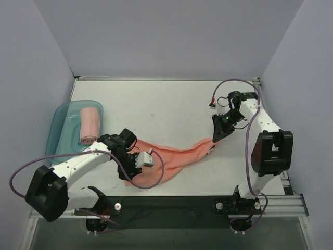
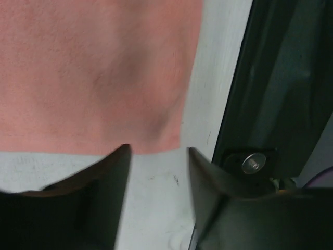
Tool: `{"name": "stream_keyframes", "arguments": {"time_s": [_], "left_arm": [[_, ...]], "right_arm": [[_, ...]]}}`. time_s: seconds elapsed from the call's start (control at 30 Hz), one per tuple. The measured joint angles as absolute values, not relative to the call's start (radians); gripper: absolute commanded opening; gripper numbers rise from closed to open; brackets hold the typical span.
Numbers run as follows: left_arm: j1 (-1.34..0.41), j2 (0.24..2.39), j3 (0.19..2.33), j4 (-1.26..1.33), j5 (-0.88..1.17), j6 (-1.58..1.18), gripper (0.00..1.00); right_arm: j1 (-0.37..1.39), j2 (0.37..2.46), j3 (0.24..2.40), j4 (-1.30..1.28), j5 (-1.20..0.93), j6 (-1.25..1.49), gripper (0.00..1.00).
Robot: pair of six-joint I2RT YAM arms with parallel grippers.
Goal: Roll the towels
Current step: Flatten the towel
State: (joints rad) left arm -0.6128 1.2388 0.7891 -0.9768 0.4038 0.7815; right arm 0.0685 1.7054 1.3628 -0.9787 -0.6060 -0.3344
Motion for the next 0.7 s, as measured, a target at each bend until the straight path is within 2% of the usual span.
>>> {"name": "stream_keyframes", "arguments": {"time_s": [0.03, 0.17, 0.37, 0.7], "left_arm": [[-0.613, 1.25, 0.781, -0.992, 0.4, 0.787, 0.76], [-0.603, 1.246, 0.805, -1.008, 0.397, 0.786, 0.77], [-0.518, 1.265, 0.931, -0.967, 0.388, 0.743, 0.68], [-0.389, 1.639, 1.148, -0.797, 0.286, 0.673, 0.63]], "right_arm": [[0.074, 1.708, 1.35, -0.982, -0.596, -0.342, 0.0], [0.1, 1.709, 1.333, -0.983, -0.572, -0.367, 0.0], [0.127, 1.709, 1.322, -0.983, -0.558, -0.398, 0.0], [0.125, 1.73, 1.333, -0.982, -0.529, -0.418, 0.0]]}}
